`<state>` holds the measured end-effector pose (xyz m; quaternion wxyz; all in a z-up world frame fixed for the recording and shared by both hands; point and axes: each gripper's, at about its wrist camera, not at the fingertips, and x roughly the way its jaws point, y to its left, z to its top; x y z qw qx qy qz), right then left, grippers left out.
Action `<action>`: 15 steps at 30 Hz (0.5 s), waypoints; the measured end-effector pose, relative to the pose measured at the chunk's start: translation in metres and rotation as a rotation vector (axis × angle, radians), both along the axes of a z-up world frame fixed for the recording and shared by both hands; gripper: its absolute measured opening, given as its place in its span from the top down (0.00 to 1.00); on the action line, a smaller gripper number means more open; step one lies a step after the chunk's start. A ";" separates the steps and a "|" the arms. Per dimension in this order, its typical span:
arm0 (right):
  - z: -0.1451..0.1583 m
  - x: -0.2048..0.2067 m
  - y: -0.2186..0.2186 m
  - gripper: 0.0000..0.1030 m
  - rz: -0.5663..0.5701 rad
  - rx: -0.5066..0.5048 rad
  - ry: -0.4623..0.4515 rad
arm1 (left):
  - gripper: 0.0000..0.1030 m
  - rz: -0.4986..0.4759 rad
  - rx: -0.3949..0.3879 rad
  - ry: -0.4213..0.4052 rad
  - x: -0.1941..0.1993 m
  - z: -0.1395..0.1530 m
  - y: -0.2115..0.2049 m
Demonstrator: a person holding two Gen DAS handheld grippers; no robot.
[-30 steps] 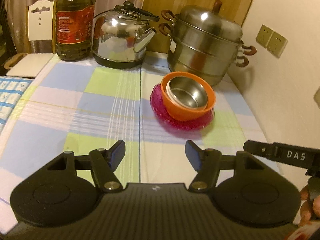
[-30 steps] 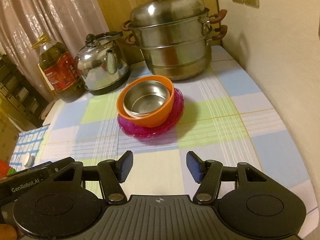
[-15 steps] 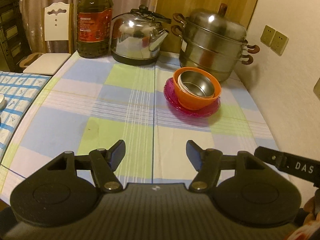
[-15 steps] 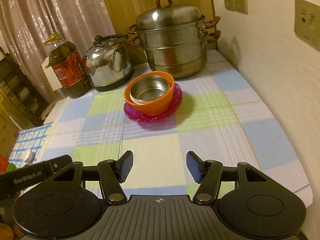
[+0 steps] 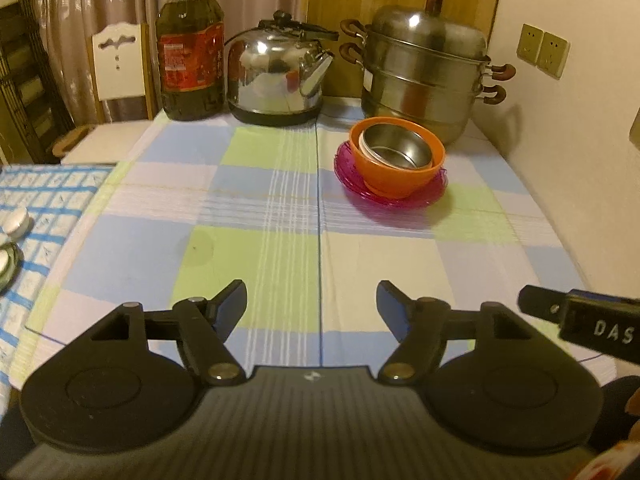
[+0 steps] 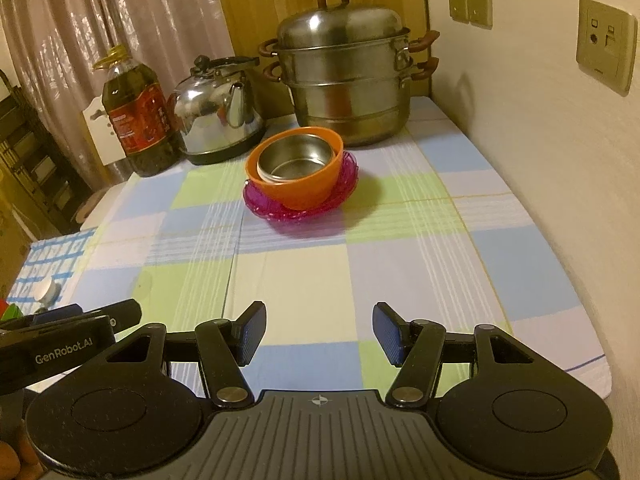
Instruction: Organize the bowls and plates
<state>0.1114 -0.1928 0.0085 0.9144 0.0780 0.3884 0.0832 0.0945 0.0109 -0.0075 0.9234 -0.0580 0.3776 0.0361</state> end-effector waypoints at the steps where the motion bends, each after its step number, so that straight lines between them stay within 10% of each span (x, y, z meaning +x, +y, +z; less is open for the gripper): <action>1: 0.000 -0.001 0.000 0.43 0.002 -0.001 -0.001 | 0.32 0.001 -0.007 0.006 0.000 -0.001 0.000; 15: -0.002 -0.010 0.007 0.43 0.030 -0.028 -0.005 | 0.32 -0.070 -0.001 0.014 -0.008 -0.004 -0.012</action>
